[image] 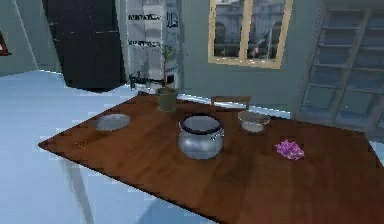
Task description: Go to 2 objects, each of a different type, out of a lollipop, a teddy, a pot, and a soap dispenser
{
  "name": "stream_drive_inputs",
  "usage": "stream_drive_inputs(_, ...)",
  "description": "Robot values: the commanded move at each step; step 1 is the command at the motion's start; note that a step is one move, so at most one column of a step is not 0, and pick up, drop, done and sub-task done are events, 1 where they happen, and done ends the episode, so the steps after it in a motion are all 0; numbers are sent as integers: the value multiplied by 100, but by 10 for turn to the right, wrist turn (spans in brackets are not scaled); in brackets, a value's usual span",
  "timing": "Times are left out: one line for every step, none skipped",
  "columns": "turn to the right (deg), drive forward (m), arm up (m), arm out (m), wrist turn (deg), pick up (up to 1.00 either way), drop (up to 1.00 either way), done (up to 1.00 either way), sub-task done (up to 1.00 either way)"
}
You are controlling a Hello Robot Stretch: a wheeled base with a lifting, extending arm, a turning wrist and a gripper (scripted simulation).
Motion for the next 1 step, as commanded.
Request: stream_drive_inputs(0,0,0,0,0,0,0,100,0)
